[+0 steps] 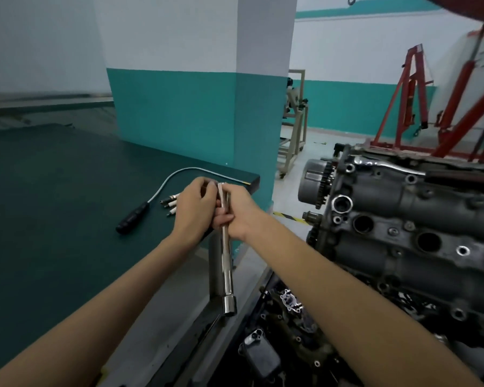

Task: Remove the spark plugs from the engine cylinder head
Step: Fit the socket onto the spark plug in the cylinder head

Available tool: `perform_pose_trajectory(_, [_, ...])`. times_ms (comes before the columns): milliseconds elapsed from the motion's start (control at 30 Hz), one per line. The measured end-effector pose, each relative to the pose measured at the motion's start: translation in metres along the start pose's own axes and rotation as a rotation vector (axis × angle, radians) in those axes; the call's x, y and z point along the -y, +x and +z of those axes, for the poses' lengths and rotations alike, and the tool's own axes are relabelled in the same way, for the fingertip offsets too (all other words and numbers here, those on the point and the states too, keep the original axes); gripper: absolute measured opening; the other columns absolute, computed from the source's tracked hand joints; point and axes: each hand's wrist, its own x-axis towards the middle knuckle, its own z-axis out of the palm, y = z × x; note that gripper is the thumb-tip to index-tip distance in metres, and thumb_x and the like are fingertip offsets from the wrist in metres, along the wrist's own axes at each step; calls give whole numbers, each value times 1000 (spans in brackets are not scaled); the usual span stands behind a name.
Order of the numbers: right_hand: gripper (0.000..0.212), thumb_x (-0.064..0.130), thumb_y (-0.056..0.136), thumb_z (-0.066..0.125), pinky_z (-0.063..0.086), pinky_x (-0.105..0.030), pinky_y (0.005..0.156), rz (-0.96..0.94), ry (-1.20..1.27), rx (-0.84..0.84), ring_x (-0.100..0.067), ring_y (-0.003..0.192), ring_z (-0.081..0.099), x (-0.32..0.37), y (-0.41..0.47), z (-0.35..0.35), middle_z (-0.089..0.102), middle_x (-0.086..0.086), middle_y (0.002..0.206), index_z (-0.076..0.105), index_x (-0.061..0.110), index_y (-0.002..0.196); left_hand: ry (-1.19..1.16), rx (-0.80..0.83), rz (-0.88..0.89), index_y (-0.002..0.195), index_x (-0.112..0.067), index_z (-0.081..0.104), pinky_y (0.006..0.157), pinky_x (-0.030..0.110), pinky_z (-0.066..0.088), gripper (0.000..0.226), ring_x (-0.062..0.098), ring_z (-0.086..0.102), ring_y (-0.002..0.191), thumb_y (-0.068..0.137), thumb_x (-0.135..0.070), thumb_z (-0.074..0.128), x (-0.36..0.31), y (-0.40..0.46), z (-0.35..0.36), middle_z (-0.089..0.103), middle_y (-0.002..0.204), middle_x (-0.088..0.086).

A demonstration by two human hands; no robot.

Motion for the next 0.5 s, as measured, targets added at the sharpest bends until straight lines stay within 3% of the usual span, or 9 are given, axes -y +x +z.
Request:
perform_pose_trajectory(67, [34, 30, 96, 37, 15, -10, 22, -42, 35, 37, -2, 24, 27, 8, -32, -8, 36, 3, 38, 44, 15, 67, -112, 13, 60, 90, -10, 60, 57, 14, 45, 11, -2, 57, 61, 93, -13, 49, -31, -19, 5, 62, 80, 1])
perform_pose_trajectory(167, [34, 36, 96, 38, 16, -9, 23, -103, 57, 47, -2, 23, 28, 17, -84, -29, 38, 4, 39, 47, 14, 71, -130, 60, 155, 87, -15, 60, 68, 21, 46, 8, 5, 59, 72, 90, -17, 52, -65, -49, 20, 63, 78, -6])
perform_pose_trajectory(300, [39, 40, 95, 39, 16, -9, 22, -220, 130, -15, -2, 23, 29, 28, -150, -70, 41, 3, 42, 56, 11, 75, -165, 224, 210, 84, -19, 58, 56, 8, 39, 6, -4, 54, 65, 89, -21, 54, -109, -86, 62, 59, 72, -12])
perform_pose_trajectory(500, [41, 42, 96, 40, 17, -11, 20, -375, 210, -274, -3, 20, 29, 48, -243, -147, 39, 3, 34, 55, 11, 74, -249, 562, 257, 88, -22, 57, 72, 29, 51, 6, 11, 62, 76, 90, -24, 52, -172, -147, 144, 64, 78, -7])
